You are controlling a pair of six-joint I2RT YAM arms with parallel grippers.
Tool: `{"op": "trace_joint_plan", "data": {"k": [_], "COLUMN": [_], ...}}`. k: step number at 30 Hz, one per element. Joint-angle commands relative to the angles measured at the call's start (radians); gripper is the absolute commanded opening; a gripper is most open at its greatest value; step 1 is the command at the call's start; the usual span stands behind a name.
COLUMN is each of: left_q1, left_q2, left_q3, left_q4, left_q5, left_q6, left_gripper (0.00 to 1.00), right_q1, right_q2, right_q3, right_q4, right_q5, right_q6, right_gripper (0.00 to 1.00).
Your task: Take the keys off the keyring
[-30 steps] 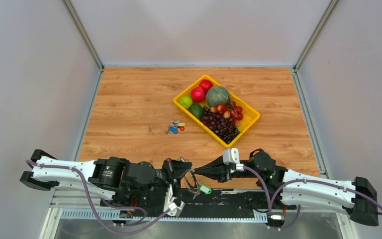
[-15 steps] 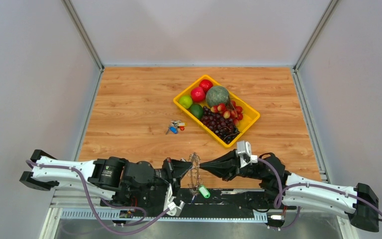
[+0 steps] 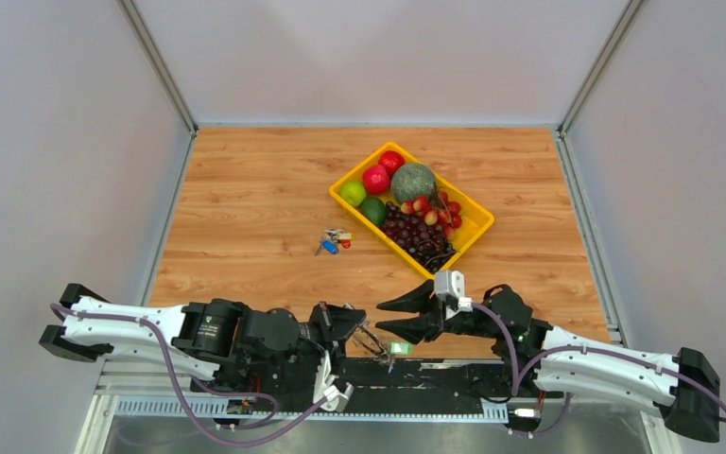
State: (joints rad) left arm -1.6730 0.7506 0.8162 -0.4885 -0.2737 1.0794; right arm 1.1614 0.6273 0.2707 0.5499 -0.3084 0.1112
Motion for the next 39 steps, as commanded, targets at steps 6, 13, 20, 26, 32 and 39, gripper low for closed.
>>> {"op": "trace_joint_plan", "data": {"k": [6, 13, 20, 26, 32, 39], "left_q1": [0.001, 0.001, 0.001, 0.001, 0.001, 0.001], "left_q2": [-0.020, -0.013, -0.014, -0.010, -0.013, -0.006], "left_q3": [0.053, 0.055, 0.056, 0.049, 0.046, 0.044], "left_q4": [0.040, 0.040, 0.044, 0.055, 0.056, 0.066], "left_q5": [0.018, 0.020, 0.018, 0.006, 0.001, -0.005], "left_q6": [0.012, 0.014, 0.016, 0.014, 0.010, 0.024], "left_gripper": [0.00, 0.00, 0.00, 0.00, 0.00, 0.00], "right_q1": [-0.001, 0.001, 0.022, 0.031, 0.032, 0.030], "right_q2": [0.040, 0.130, 0.155, 0.161, 0.141, 0.106], "right_q3": [0.111, 0.163, 0.167, 0.168, 0.143, 0.099], "right_q4": [-0.101, -0.101, -0.079, -0.060, -0.002, 0.083], "right_q5": [-0.131, -0.154, -0.140, -0.140, 0.019, 0.207], "right_q6": [-0.191, -0.211, -0.218, -0.198, -0.008, 0.359], "right_gripper": [0.44, 0.39, 0.16, 0.00, 0.00, 0.00]}}
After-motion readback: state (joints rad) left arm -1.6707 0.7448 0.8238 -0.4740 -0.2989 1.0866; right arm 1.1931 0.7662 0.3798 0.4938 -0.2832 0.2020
